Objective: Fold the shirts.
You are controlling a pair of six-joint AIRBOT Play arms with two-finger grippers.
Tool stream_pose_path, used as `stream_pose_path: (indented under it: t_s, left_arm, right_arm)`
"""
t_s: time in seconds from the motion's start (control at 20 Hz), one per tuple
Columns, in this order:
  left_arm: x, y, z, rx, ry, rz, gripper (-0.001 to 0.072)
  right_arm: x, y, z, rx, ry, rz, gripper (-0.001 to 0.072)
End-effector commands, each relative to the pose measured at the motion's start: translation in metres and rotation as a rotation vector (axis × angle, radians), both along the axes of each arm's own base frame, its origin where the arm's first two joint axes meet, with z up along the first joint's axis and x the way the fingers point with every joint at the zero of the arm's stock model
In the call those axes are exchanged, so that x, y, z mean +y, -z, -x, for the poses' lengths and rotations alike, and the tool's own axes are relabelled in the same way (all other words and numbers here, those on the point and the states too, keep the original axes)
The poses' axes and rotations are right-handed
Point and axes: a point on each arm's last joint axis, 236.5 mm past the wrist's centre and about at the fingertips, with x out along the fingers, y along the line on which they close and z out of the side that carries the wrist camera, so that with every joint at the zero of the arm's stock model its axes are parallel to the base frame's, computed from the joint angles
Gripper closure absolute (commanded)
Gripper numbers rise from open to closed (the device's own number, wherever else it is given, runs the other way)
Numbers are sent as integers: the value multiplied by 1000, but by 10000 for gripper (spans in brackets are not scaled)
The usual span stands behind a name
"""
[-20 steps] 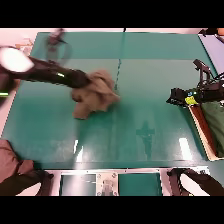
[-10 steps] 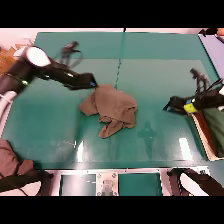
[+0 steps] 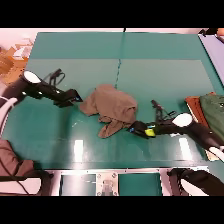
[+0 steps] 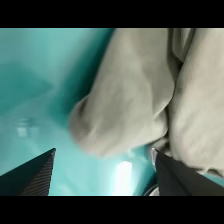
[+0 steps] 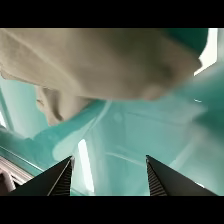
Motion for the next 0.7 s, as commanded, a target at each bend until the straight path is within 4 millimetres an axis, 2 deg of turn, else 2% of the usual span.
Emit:
stream_pose_path:
  t_s: [0.0,0.05,0.1,0.15,0.25,0.3,0.35,0.45,0.5,0.6,0.65]
  left_arm:
    - [-37,33,-3,11,4,108,18]
    - [-42,41,-3,16,5,101,21]
    - [-44,44,-5,3,6,93,110]
    - [-45,43,-10,-24,5,89,231]
    - [-45,33,-19,-61,14,100,574]
    - [-46,28,-23,-74,27,101,682]
    - [-48,22,-25,-86,43,108,679]
    - [-52,9,-30,-111,74,119,680]
    - [-52,1,-31,-126,98,113,681]
    - [-38,-16,-37,-186,154,23,681]
    - [-22,-27,-43,-226,165,-67,682]
  right_arm:
    - [46,22,1,22,13,-22,188]
    - [55,25,1,38,-1,-22,189]
    - [62,27,-3,38,-10,-20,189]
    - [67,28,-11,29,-9,-16,191]
    - [74,30,-29,0,8,-11,219]
    - [77,31,-35,-5,14,-10,220]
    - [81,33,-38,-3,8,-9,242]
    - [85,38,-38,-16,-28,2,607]
    - [85,39,-36,-28,-54,5,693]
    - [77,31,-30,-17,-110,-1,698]
    - [63,25,-24,1,-151,5,699]
